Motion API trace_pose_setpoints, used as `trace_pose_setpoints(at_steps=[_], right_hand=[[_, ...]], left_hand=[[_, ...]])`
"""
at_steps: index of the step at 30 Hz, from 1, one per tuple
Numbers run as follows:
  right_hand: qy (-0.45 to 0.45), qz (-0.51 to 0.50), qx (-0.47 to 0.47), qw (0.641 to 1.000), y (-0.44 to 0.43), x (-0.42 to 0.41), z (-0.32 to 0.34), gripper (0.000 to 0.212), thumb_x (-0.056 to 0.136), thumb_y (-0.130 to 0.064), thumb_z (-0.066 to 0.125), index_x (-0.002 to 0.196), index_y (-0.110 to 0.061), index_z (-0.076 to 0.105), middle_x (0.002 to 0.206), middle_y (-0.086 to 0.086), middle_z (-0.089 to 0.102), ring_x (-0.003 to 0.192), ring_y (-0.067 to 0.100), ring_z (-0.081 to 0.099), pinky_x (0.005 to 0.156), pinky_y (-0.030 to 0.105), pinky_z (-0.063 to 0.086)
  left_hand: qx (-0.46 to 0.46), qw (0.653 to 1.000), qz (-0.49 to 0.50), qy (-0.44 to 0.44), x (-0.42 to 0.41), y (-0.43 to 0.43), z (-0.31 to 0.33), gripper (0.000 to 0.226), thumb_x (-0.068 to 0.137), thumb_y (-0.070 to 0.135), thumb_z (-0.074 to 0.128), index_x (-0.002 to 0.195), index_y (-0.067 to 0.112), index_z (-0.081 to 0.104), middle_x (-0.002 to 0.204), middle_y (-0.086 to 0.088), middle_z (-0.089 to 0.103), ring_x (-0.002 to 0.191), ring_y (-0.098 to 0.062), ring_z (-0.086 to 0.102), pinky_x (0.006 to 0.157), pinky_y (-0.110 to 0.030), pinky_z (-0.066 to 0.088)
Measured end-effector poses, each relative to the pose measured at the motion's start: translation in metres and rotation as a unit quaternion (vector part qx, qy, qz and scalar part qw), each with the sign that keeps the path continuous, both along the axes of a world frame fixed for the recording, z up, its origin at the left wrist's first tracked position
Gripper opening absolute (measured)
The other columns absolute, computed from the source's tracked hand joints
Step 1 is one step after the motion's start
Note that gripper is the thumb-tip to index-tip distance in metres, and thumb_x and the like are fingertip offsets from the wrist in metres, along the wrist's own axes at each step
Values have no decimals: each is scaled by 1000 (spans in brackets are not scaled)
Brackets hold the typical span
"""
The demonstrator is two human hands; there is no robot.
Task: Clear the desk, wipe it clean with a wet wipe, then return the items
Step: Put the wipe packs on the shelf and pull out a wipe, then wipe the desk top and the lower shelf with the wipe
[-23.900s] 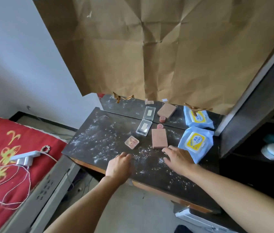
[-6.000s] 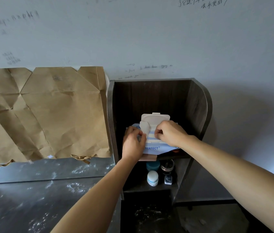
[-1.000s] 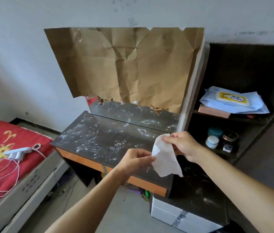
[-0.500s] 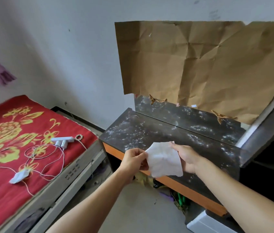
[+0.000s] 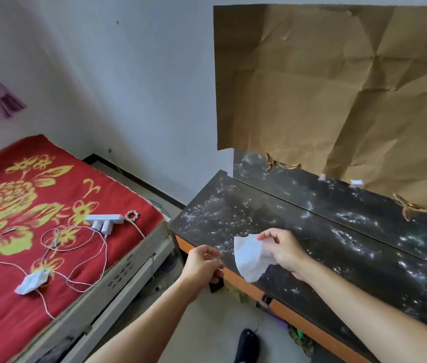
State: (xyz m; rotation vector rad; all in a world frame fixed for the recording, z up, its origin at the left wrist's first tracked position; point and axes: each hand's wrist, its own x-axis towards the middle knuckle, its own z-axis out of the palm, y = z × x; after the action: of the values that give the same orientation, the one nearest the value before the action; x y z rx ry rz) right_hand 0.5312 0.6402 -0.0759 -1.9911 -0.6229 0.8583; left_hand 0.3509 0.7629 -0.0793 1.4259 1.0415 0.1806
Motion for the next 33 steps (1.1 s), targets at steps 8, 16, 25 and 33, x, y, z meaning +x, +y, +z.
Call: trace_pose_setpoints(at_steps=[8,16,25,33], right_hand=[[-60,21,-26,998,139,98,-31,39,85,1,47,72,-30,67,84,-11,67,86,17,64,63,23,49],[-45,55,-1,997,277,152,-41,35,85,-3,56,115,-17,65,124,2,61,115,19,54,94,28,44],[-108,-4,-149,983,355,177,-104,42,91,-2,47,126,-23,57,134,5,55,120,26,51,97,34,45],[-387,25,-221,895,328,139,-136,34,81,-14,67,113,-22,63,122,7,52,106,28,50,71,41,50]], left_hand=[[85,987,38,134,34,130,-28,13,77,4,55,84,13,60,72,-9,66,43,-8,56,41,-22,43],[142,971,12,191,70,204,-53,13,76,11,55,73,22,61,64,5,67,57,-7,62,54,-21,47],[187,946,-118,237,107,297,-113,10,83,16,49,82,17,59,86,0,64,80,-19,59,68,-28,45],[120,940,-234,218,132,332,-165,33,98,37,39,97,9,56,102,-11,65,97,-31,58,82,-39,46]])
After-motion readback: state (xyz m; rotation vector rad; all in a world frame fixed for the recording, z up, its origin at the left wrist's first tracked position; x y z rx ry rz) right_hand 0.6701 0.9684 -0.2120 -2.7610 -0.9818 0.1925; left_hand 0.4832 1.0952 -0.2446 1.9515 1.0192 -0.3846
